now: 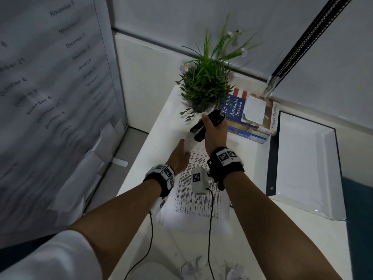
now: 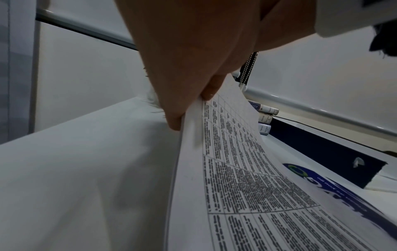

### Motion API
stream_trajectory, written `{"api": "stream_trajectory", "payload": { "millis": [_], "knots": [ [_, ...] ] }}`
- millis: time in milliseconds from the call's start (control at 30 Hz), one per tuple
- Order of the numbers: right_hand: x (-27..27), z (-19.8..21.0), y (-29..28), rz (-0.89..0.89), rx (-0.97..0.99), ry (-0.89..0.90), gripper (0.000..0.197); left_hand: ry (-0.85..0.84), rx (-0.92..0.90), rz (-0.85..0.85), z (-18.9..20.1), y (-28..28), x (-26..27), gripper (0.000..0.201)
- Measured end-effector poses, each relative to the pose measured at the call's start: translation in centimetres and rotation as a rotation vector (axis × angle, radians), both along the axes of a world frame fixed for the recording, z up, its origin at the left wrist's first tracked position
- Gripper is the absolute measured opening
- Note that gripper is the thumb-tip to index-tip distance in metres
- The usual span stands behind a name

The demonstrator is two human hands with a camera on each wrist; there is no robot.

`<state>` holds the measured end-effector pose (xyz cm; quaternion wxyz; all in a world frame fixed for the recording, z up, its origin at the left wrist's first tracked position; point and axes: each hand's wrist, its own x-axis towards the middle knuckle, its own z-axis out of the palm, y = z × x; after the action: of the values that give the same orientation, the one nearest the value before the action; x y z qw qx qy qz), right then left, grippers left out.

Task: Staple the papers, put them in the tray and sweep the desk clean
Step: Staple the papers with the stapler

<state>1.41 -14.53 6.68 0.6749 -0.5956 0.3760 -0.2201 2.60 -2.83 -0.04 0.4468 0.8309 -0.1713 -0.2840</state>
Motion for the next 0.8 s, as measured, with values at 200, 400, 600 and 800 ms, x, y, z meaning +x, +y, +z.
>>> {"api": "stream_trajectory", "payload": {
  "millis": [200, 400, 600, 800],
  "knots": [
    [-0.2, 0.0, 0.4, -0.010, -0.018, 0.015, 0.037, 0.005, -0.053, -0.031, 0.5, -0.1, -0.3, 0.031],
    [0.2, 0.2, 0.9, -0.054, -0.040, 0.027, 0.033, -0.007, -0.051, -0.035, 0.8, -0.1, -0.1, 0.025],
    [1.3, 0.4, 1.7, -0.191, -0.069, 0.045, 0.020, -0.012, -0.102, -0.075, 1.0, 0.1, -0.1, 0.031],
    [1.7, -0.1, 1.9, -0.271, -0.036, 0.007, 0.018, -0.012, -0.110, -0.118, 1.1, 0.2, -0.2, 0.030]
  ]
}}
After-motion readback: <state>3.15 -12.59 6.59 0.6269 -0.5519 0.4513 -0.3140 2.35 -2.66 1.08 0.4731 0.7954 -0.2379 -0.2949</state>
